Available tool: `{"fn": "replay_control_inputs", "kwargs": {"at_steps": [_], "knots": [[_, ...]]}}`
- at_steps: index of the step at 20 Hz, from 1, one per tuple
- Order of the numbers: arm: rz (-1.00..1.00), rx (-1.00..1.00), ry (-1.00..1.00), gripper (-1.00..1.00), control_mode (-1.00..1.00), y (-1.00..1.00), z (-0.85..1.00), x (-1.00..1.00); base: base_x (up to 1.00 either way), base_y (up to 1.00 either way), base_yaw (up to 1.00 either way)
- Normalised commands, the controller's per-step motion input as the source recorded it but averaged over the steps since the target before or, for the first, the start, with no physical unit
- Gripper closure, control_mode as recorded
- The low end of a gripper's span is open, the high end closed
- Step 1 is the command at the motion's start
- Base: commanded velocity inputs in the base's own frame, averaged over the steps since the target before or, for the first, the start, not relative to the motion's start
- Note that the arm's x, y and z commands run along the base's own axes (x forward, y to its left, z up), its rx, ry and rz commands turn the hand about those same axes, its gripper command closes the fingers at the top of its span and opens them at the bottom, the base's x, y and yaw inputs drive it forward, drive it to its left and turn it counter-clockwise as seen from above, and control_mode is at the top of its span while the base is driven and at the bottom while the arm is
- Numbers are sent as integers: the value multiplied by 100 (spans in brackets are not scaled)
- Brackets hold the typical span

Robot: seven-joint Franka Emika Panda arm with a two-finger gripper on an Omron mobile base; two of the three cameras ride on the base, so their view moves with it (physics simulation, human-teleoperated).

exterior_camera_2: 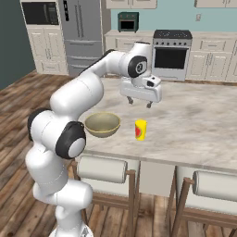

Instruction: Place the cup inside the bowl on the dining table and move the bowl to any counter.

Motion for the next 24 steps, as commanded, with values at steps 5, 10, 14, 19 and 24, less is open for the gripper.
{"fn": "replay_control_inputs", "kwargs": {"at_steps": [5,10,14,19,24], "knots": [[-4,0,0,-100,-100,0,-14,22,0,0,0],[-2,0,0,-100,-100,0,-16,33,0,0,0],[-1,0,0,-100,-100,0,-15,41,0,0,0],[0,0,0,-100,-100,0,-7,50,0,0,0],[0,0,0,-100,-100,0,0,40,0,0,0]]}}
